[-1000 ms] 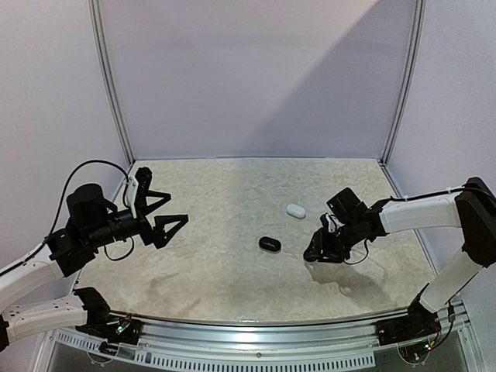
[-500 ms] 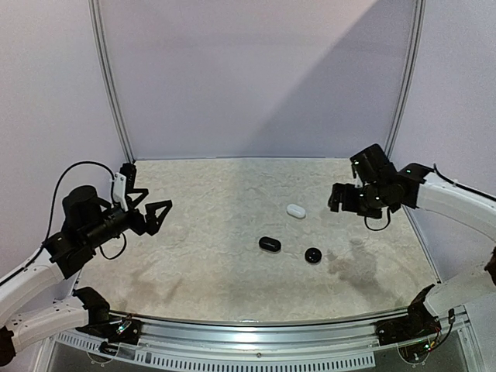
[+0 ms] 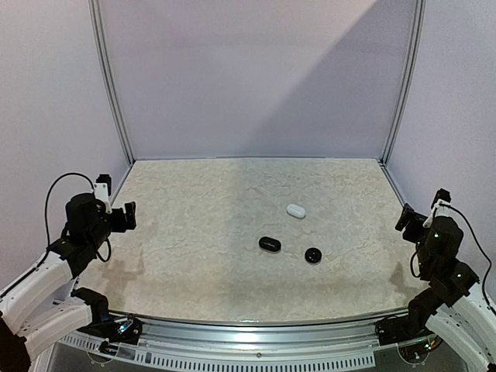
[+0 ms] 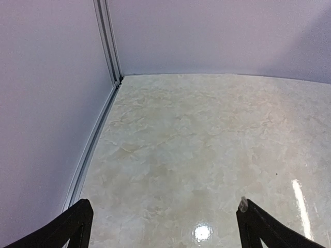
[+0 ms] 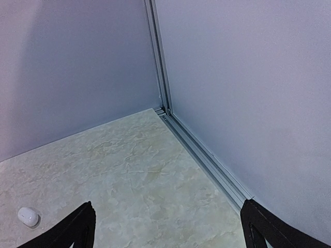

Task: Insert the wireless bluetooth earbuds into the charging case
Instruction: Reset both arms

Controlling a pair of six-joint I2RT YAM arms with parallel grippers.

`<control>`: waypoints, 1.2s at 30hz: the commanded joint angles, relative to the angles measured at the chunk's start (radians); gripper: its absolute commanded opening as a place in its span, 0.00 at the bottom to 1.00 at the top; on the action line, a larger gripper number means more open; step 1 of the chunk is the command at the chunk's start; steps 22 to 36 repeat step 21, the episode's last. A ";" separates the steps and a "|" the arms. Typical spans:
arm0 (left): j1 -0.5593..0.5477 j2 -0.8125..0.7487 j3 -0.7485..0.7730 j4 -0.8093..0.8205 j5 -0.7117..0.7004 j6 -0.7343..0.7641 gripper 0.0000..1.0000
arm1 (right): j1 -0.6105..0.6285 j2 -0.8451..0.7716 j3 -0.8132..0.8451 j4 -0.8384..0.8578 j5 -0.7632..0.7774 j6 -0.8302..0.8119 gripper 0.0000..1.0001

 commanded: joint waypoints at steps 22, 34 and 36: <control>0.136 0.088 -0.053 0.029 0.173 0.033 0.99 | -0.011 0.505 0.154 0.015 0.329 0.184 0.99; 0.136 0.088 -0.053 0.029 0.173 0.033 0.99 | -0.011 0.505 0.154 0.015 0.329 0.184 0.99; 0.136 0.088 -0.053 0.029 0.173 0.033 0.99 | -0.011 0.505 0.154 0.015 0.329 0.184 0.99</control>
